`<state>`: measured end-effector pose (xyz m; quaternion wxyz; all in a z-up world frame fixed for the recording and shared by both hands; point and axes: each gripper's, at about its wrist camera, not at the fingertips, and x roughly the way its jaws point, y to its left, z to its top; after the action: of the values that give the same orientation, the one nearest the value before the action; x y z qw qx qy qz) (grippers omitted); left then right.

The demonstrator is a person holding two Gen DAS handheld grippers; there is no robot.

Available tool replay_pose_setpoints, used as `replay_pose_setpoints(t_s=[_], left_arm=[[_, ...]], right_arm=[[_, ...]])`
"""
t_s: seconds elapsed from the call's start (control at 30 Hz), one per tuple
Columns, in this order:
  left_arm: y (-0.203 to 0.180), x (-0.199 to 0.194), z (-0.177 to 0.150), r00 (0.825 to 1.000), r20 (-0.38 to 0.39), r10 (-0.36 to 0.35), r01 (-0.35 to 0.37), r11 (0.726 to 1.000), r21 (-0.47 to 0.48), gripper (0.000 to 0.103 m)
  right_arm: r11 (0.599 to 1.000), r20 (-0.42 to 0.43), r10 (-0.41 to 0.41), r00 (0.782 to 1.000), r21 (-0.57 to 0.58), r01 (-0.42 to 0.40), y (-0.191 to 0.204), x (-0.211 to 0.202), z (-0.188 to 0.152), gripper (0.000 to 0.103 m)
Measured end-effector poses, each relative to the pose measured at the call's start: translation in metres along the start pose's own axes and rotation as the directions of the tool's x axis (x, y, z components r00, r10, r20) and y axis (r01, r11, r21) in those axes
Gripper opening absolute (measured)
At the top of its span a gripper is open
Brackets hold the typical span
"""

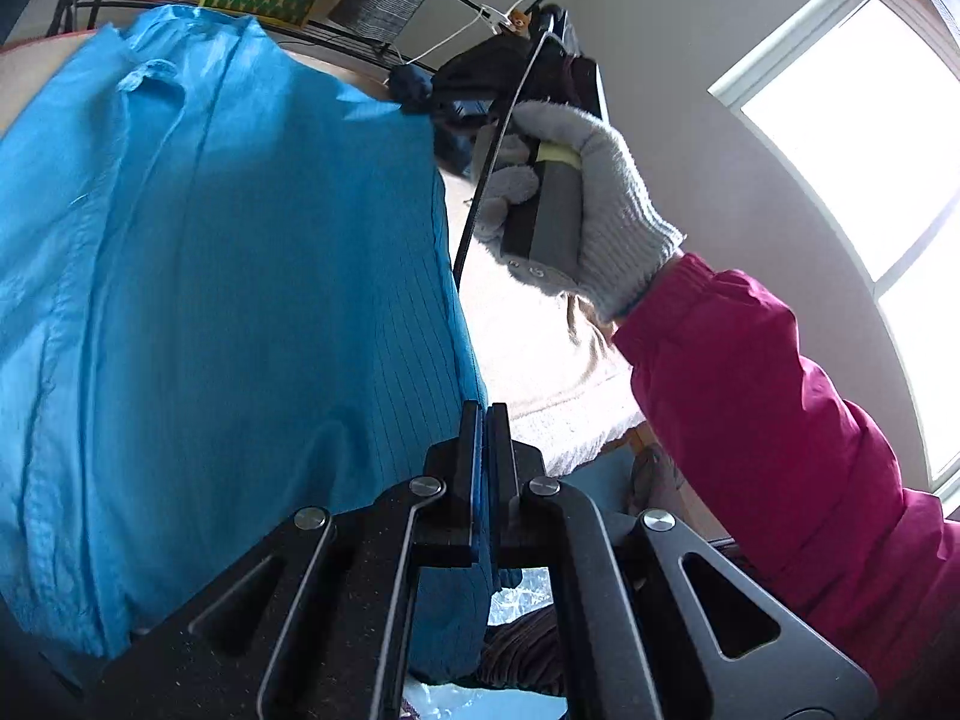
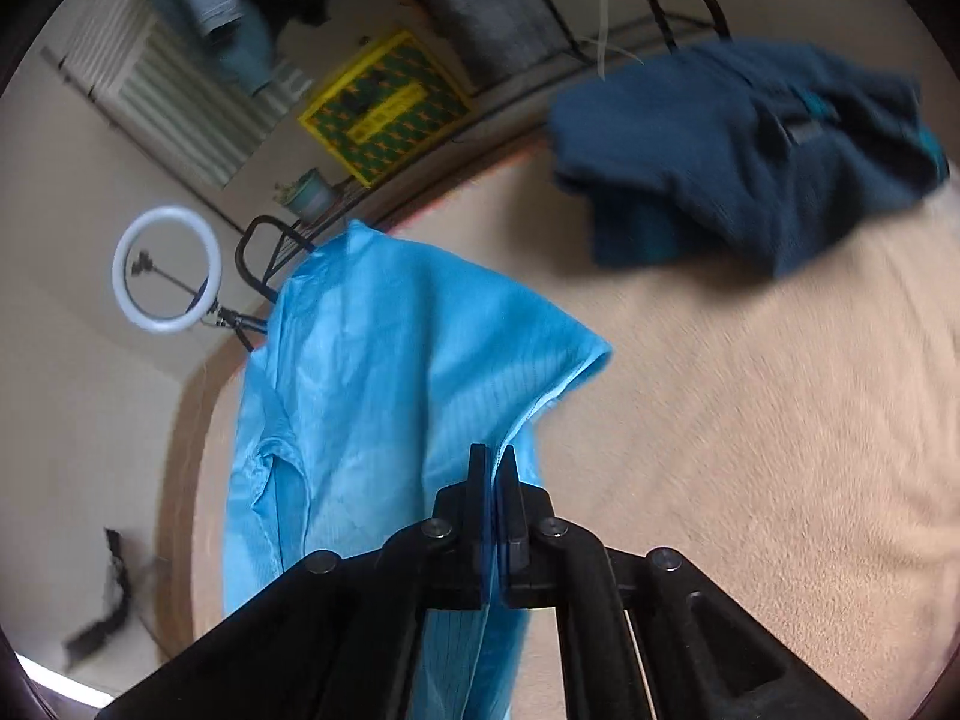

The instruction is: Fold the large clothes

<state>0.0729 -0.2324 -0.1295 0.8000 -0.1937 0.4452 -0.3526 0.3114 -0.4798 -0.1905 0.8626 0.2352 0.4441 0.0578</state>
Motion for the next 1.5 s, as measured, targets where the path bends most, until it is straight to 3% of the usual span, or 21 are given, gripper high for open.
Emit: replay_pose_setpoints(t_s=[0.17, 0.3, 0.47, 0.6, 0.8, 0.87, 0.97, 1.0, 1.03, 1.07, 1.27, 1.43, 1.47, 1.5], left_arm=[[0.03, -0.026, -0.012, 1.0, 0.003, 0.001, -0.001, 0.998, -0.059, 0.0], [0.057, -0.04, -0.022, 1.0, 0.003, 0.021, -0.021, 0.993, -0.117, 0.0], [0.087, -0.051, -0.033, 0.999, 0.004, 0.048, -0.047, 0.982, -0.184, 0.0], [0.104, -0.056, -0.043, 0.997, -0.006, 0.073, -0.072, 0.972, -0.223, 0.0], [0.119, -0.06, -0.046, 0.996, -0.001, 0.089, -0.086, 0.961, -0.264, 0.0], [0.117, -0.059, -0.043, 0.996, 0.007, 0.09, -0.086, 0.962, -0.259, 0.0], [0.112, -0.058, -0.041, 0.995, 0.015, 0.098, -0.091, 0.965, -0.245, 0.0], [0.11, -0.057, -0.039, 0.995, 0.017, 0.098, -0.091, 0.966, -0.242, 0.0], [0.11, -0.059, -0.039, 0.995, 0.02, 0.096, -0.088, 0.967, -0.239, 0.0], [0.109, -0.061, -0.039, 0.996, 0.023, 0.091, -0.083, 0.967, -0.24, 0.0], [0.11, -0.068, -0.046, 0.996, 0.036, 0.086, -0.073, 0.962, -0.264, 0.0], [0.104, -0.068, -0.061, 0.996, 0.012, 0.088, -0.083, 0.97, -0.23, 0.0], [0.102, -0.067, -0.06, 0.995, 0.005, 0.095, -0.092, 0.971, -0.222, 0.004], [0.1, -0.063, -0.062, 0.996, -0.005, 0.093, -0.092, 0.971, -0.22, 0.015]], right_arm=[[0.98, 0.073, -0.094, 0.993, -0.171, 0.106, 0.065, -0.008, -0.003, 0.0], [0.949, 0.099, -0.116, 0.988, -0.282, 0.14, 0.119, 0.003, -0.011, 0.0], [0.911, 0.052, -0.126, 0.991, -0.39, 0.136, 0.177, 0.044, -0.032, 0.0], [0.852, 0.002, -0.152, 0.988, -0.507, 0.132, 0.221, 0.084, -0.058, 0.0], [0.771, -0.046, -0.224, 0.973, -0.619, 0.148, 0.247, 0.131, -0.094, 0.0], [0.776, -0.059, -0.217, 0.974, -0.617, 0.135, 0.248, 0.133, -0.097, 0.0], [0.807, -0.125, -0.127, 0.984, -0.59, 0.029, 0.25, 0.127, -0.097, 0.002], [0.825, -0.156, -0.086, 0.984, -0.565, -0.017, 0.248, 0.121, -0.094, 0.009], [0.836, -0.165, -0.062, 0.984, -0.548, -0.039, 0.247, 0.115, -0.093, 0.027], [0.847, -0.167, -0.026, 0.986, -0.527, -0.067, 0.246, 0.107, -0.089, 0.033], [0.905, -0.159, 0.204, 0.966, -0.345, -0.248, 0.204, 0.028, -0.065, 0.034], [0.919, -0.105, 0.216, 0.971, -0.314, -0.239, 0.149, -0.043, -0.083, 0.035], [0.921, -0.105, 0.208, 0.972, -0.314, -0.231, 0.138, -0.053, -0.092, 0.035], [0.926, -0.109, 0.192, 0.975, -0.31, -0.217, 0.124, -0.062, -0.105, 0.035]])
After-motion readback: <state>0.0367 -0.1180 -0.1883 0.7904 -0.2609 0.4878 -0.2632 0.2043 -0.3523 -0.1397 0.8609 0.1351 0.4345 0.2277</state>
